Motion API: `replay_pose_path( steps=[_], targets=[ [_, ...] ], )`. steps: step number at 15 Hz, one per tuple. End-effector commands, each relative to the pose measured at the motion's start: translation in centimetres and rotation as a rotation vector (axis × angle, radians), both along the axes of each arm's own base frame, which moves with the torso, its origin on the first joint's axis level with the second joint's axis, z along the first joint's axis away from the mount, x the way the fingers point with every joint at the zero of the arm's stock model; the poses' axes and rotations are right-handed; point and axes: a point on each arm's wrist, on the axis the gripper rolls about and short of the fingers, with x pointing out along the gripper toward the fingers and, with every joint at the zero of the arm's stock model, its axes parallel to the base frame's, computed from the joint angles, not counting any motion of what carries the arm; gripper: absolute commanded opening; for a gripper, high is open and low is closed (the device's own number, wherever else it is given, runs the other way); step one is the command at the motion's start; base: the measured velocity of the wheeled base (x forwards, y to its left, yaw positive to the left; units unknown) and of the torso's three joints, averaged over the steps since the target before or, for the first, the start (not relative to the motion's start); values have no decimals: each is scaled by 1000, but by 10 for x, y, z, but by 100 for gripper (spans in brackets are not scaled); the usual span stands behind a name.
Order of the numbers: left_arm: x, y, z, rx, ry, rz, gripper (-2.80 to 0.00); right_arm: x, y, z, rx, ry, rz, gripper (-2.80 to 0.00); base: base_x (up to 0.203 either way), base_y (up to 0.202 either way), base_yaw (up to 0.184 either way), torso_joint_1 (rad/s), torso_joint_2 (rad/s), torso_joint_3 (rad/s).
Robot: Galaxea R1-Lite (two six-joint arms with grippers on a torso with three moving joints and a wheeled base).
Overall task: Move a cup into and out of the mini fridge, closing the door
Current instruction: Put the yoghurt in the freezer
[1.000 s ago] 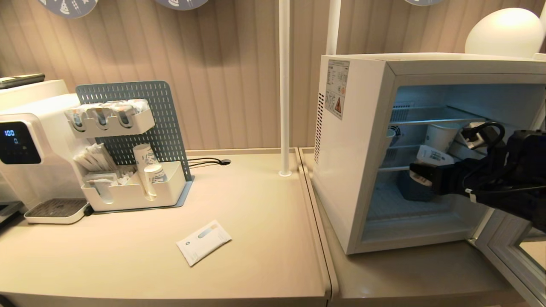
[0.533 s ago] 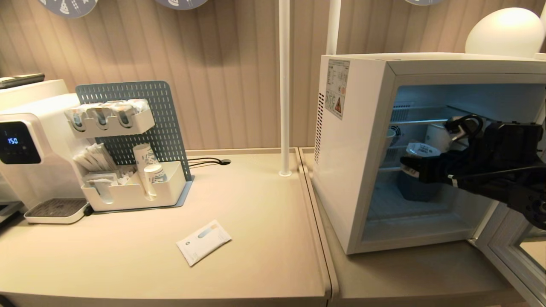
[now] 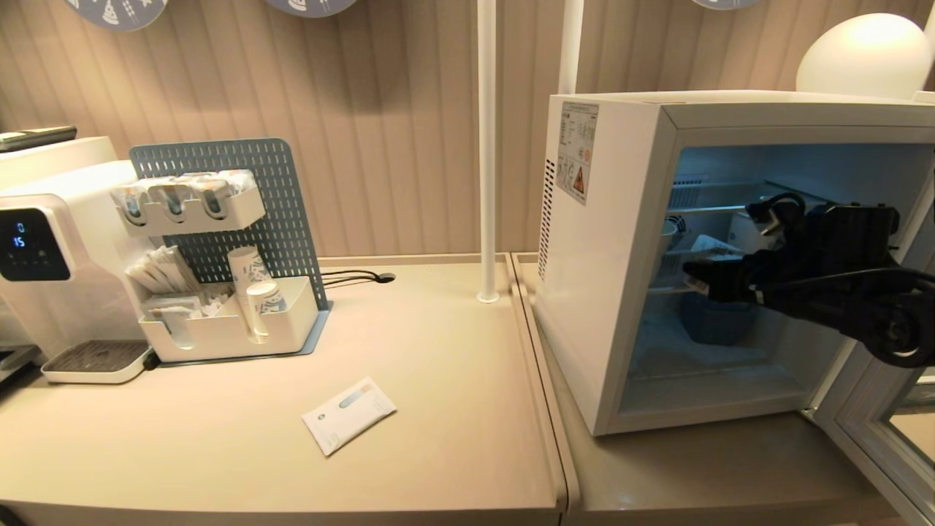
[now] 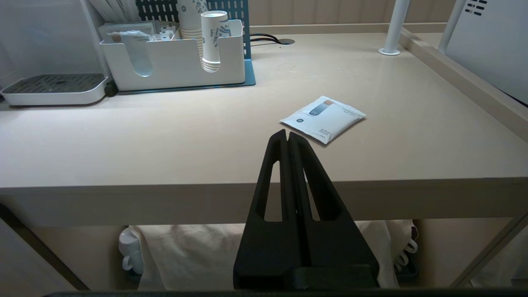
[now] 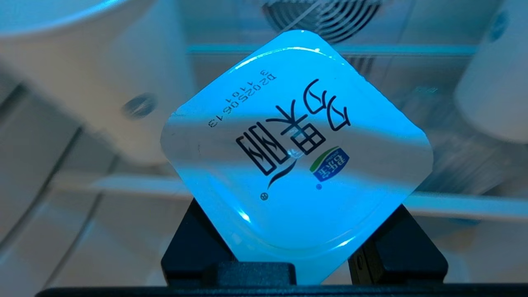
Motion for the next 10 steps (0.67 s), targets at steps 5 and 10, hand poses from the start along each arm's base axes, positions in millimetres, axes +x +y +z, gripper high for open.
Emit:
replay_pose_path(
  steps=[5,10],
  targets=[
    [0,0,0,0,1,1,-280,26,-6,-13,10,14,-17,-280,0,0,0,0,0,0],
    [0,0,0,0,1,1,-280,41,-4,-22,-3,38,-46,-280,0,0,0,0,0,0]
  ],
)
